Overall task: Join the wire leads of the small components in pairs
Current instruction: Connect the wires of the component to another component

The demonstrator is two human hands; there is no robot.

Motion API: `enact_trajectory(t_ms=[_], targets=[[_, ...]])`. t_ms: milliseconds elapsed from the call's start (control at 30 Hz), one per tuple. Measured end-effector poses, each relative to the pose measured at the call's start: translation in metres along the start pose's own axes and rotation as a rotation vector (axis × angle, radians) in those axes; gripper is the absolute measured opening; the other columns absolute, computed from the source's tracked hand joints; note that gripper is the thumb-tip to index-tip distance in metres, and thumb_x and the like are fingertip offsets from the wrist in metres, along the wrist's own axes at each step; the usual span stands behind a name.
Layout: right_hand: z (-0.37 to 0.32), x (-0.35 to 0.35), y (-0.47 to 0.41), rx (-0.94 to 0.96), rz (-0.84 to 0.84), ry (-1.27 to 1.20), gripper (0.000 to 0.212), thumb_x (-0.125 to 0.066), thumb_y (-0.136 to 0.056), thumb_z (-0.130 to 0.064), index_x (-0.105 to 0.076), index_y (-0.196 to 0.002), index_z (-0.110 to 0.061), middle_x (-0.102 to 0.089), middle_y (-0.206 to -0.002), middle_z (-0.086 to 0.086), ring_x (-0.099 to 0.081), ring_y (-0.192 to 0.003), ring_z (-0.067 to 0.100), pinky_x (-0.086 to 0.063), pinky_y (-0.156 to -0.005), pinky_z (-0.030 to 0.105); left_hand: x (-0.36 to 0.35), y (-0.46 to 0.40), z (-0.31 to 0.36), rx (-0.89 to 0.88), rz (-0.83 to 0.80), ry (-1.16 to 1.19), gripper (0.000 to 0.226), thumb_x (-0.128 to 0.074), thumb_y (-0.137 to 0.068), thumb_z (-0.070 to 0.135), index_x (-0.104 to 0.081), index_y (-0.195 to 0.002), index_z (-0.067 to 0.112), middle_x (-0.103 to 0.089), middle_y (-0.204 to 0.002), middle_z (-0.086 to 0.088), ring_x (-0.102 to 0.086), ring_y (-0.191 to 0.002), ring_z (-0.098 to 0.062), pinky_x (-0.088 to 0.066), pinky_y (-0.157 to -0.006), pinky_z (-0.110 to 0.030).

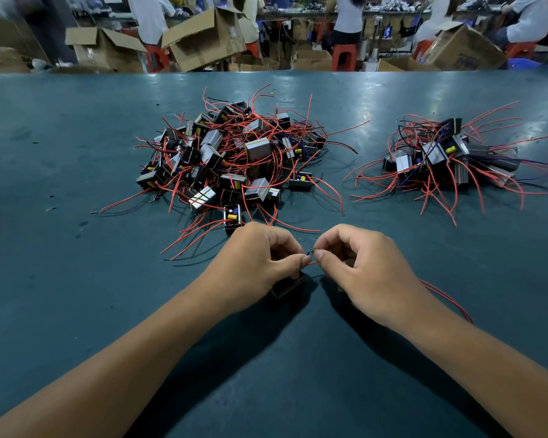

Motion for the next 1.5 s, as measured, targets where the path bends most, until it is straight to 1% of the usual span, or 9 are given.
enact_trajectory(t_ms=[167,367,567,700,800,867,1100,1267,1500], targets=[[-0.0010,-0.0005,-0.0002,-0.006,0.006,-0.014,0.013,-0.073,-0.085,-0.018,-0.067,-0.074,-0.024,-0.064,-0.060,-0.016,-0.050,-0.048,-0.002,-0.035,-0.049,0.008,0.0004,-0.0002,0.0019,-0.001,0.003,0.013,0.016,-0.077,-0.088,0.028,-0.074,-0.078,0.015,-0.072,-0.067,0.001,-0.061,-0.058,-0.008,-0.051,-0.057,-0.033],[-0.0024,-0.0014,0.0000,0.008,0.003,-0.003,0.014,-0.071,-0.086,-0.017,-0.066,-0.075,-0.024,-0.062,-0.060,-0.015,-0.049,-0.049,0.000,-0.035,-0.048,0.010,-0.0003,0.0016,0.0036,0.008,-0.007,0.049,0.019,-0.077,-0.087,0.029,-0.073,-0.077,0.013,-0.072,-0.066,-0.001,-0.058,-0.055,-0.008,-0.046,-0.055,-0.027],[-0.0049,-0.0057,0.0003,0.035,-0.013,0.018,0.012,-0.067,-0.087,-0.015,-0.063,-0.077,-0.020,-0.055,-0.055,-0.013,-0.044,-0.047,0.002,-0.033,-0.047,0.012,-0.0005,0.0021,0.0046,0.013,-0.011,0.078,0.018,-0.077,-0.086,0.026,-0.074,-0.079,0.010,-0.073,-0.069,-0.005,-0.061,-0.059,-0.011,-0.051,-0.057,-0.035],[-0.0063,-0.0059,0.0001,0.042,-0.015,0.022,0.013,-0.067,-0.087,-0.014,-0.062,-0.076,-0.020,-0.053,-0.055,-0.012,-0.043,-0.047,0.002,-0.033,-0.047,0.012,-0.0001,0.0015,0.0026,0.029,-0.042,0.116,0.016,-0.078,-0.086,0.021,-0.074,-0.081,0.006,-0.073,-0.070,-0.010,-0.061,-0.059,-0.012,-0.049,-0.058,-0.028],[-0.0076,-0.0058,-0.0003,0.043,-0.016,0.024,0.013,-0.066,-0.087,-0.015,-0.062,-0.076,-0.021,-0.054,-0.055,-0.017,-0.045,-0.048,0.002,-0.033,-0.048,0.010,0.0007,0.0015,0.0004,0.050,-0.064,0.159,0.012,-0.077,-0.087,0.014,-0.073,-0.082,0.003,-0.072,-0.066,-0.007,-0.059,-0.051,-0.007,-0.042,-0.048,-0.015],[-0.0081,-0.0052,-0.0002,0.044,-0.015,0.024,0.014,-0.066,-0.087,-0.015,-0.062,-0.076,-0.021,-0.054,-0.055,-0.018,-0.045,-0.048,0.001,-0.033,-0.048,0.010,0.0003,0.0008,0.0006,0.056,-0.067,0.169,0.014,-0.076,-0.087,0.014,-0.072,-0.082,0.002,-0.070,-0.064,-0.004,-0.057,-0.050,-0.006,-0.040,-0.045,-0.013],[-0.0072,-0.0046,-0.0003,0.028,-0.023,-0.001,0.014,-0.070,-0.087,-0.013,-0.064,-0.077,-0.021,-0.057,-0.057,-0.018,-0.047,-0.048,0.000,-0.034,-0.049,0.008,-0.0003,0.0007,0.0010,0.056,-0.066,0.178,0.013,-0.076,-0.088,0.014,-0.072,-0.081,0.003,-0.068,-0.062,0.001,-0.057,-0.051,-0.005,-0.040,-0.047,-0.013],[-0.0079,-0.0053,-0.0006,0.031,-0.024,0.023,0.013,-0.070,-0.087,-0.015,-0.064,-0.077,-0.021,-0.056,-0.056,-0.014,-0.045,-0.048,0.001,-0.035,-0.049,0.010,-0.0006,0.0011,0.0020,0.048,-0.064,0.166,0.011,-0.076,-0.088,0.013,-0.072,-0.081,0.004,-0.069,-0.065,-0.001,-0.058,-0.055,-0.007,-0.045,-0.054,-0.018],[-0.0103,-0.0065,0.0000,0.046,-0.037,0.056,0.013,-0.068,-0.089,-0.014,-0.063,-0.079,-0.021,-0.054,-0.054,-0.018,-0.046,-0.048,0.001,-0.034,-0.049,0.009,0.0007,0.0016,0.0037,0.038,-0.062,0.158,0.011,-0.075,-0.088,0.011,-0.072,-0.083,0.002,-0.071,-0.067,-0.007,-0.060,-0.057,-0.010,-0.048,-0.056,-0.021]])
Point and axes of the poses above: each hand's wrist, its own y-axis away from the middle knuckle, its own x-axis out of the back of the hand, z = x × y, the point moved 6 cm from there along -y, towards the middle knuckle
